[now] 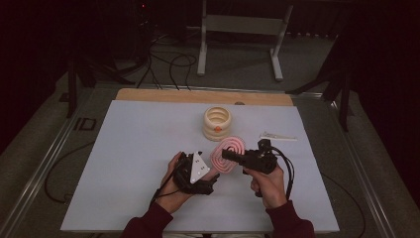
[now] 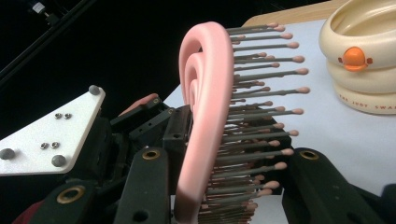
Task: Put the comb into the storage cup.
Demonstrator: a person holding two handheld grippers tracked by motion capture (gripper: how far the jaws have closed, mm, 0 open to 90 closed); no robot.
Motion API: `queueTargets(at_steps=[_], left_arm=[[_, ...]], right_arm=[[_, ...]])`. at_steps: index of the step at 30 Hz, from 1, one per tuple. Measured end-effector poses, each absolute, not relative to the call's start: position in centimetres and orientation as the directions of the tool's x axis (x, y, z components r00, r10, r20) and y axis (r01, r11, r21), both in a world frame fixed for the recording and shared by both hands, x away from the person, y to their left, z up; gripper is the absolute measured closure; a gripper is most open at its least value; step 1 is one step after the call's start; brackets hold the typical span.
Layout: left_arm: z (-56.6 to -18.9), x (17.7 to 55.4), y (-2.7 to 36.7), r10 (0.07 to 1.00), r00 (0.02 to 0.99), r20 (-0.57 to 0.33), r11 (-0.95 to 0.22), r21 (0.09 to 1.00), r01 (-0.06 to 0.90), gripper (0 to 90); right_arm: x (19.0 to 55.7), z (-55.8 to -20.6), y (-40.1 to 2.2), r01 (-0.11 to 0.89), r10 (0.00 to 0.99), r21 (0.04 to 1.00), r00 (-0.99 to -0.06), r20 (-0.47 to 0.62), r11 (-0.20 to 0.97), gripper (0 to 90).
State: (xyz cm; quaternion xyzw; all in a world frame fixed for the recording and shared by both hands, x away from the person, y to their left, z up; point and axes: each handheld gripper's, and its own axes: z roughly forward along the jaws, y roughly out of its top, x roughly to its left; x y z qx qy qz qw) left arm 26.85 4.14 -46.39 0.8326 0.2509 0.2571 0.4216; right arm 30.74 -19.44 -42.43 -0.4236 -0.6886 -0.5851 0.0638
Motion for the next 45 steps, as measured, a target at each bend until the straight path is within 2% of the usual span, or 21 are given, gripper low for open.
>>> queueTargets(at_steps=[16, 37, 45], left_arm=[[-46.0, 26.5, 5.0, 0.643, 0.744, 0.181, -0.48, 0.852, 0.208, 0.0], [-46.4, 26.2, 9.6, 0.697, 0.714, 0.069, -0.355, 0.898, 0.26, 0.0], [-46.8, 26.0, 11.3, 0.719, 0.693, 0.052, -0.332, 0.901, 0.277, 0.0]], right_arm=[[30.8, -42.6, -19.7, 0.651, 0.515, 0.757, -0.631, 0.58, -0.055, 64.1], [31.3, -42.7, -20.1, 0.654, 0.531, 0.753, -0.613, 0.585, -0.075, 64.1], [31.5, -42.7, -20.3, 0.652, 0.531, 0.753, -0.61, 0.589, -0.086, 64.2]])
